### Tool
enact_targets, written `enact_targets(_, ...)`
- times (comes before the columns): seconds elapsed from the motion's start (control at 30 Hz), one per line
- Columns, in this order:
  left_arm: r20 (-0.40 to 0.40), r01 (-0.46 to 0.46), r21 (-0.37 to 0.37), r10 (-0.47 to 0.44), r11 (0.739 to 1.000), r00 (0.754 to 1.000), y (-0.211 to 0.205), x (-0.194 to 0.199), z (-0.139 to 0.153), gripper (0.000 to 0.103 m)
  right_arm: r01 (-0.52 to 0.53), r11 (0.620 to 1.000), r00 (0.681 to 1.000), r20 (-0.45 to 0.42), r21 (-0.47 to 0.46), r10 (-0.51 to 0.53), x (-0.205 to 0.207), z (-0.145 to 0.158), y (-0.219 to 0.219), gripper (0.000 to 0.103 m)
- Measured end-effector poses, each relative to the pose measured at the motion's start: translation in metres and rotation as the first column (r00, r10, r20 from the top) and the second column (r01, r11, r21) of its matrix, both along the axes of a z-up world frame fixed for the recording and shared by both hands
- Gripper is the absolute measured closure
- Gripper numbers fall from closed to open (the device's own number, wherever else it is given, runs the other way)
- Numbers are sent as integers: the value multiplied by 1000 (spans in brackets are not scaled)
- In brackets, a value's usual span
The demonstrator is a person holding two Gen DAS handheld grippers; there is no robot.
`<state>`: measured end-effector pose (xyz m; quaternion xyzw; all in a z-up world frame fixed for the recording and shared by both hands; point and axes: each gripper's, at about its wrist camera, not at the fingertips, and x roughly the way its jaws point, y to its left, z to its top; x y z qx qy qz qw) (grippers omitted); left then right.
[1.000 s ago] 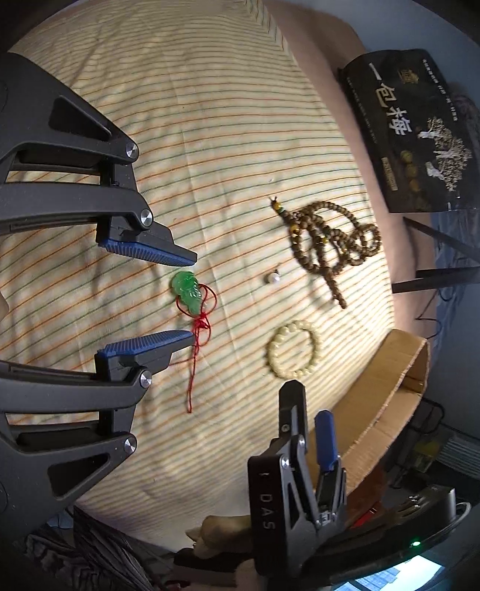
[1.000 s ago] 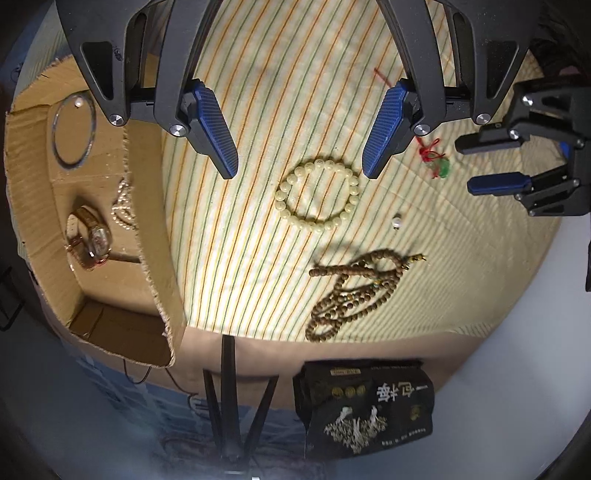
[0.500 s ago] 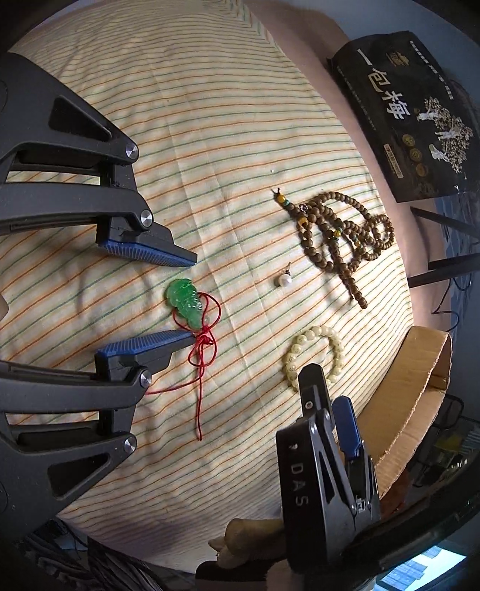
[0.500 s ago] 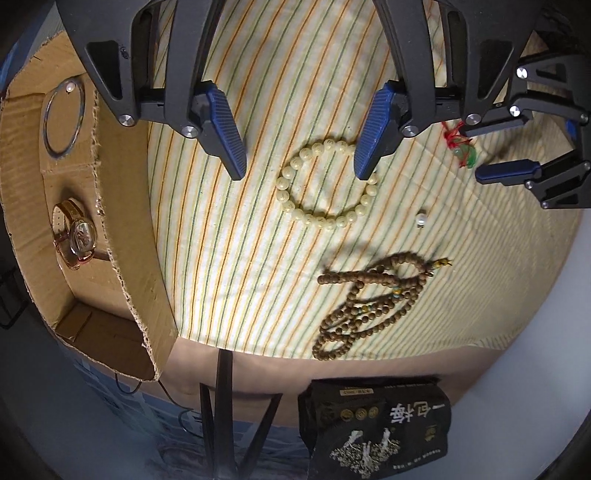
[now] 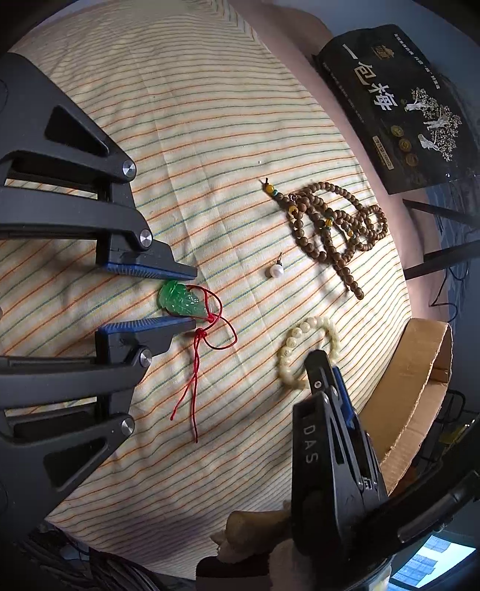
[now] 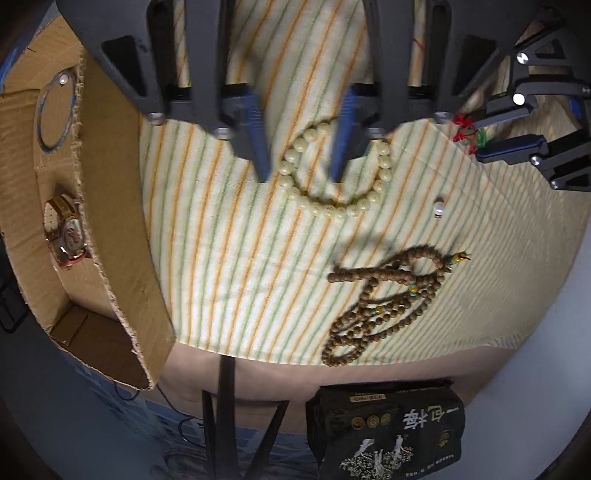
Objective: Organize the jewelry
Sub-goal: 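Grasp the green jade pendant with the left tool while the right tool grasps the pale bead bracelet, then carry pendant and bracelet into the cardboard box and open both tools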
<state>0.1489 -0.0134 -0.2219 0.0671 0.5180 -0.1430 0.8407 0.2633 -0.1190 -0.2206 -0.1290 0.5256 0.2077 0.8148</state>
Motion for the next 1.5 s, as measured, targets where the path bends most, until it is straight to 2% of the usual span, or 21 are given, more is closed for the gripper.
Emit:
enact_targets(0.03,1,0,1,0,1000,1000,0,2,0,85,-4,1000,1000,-1,4,4,0,0,1,94)
enact_targets(0.1,4,0,4,0,1000,1000,0,4,0,85,-15,1000,1000,6,2,15,-2,0,3,96)
enact_targets(0.43,36,-25,-11,26,1000,999,6,-8,22,85,-26,1000,997,73,14,25,-16,17,2,97)
enact_targets(0.83,116,-49,-71,57,996,992,2,-9,67,85,-38,997,981,192,71,24,-33,68,-10,97)
enact_targets(1.13,182,-61,-141,87,988,980,1,-2,105,85,-9,989,970,240,149,-27,-38,105,-38,97)
enact_targets(1.5,271,-54,-237,120,970,955,-7,17,156,85,57,980,944,310,191,-115,-38,141,-88,97)
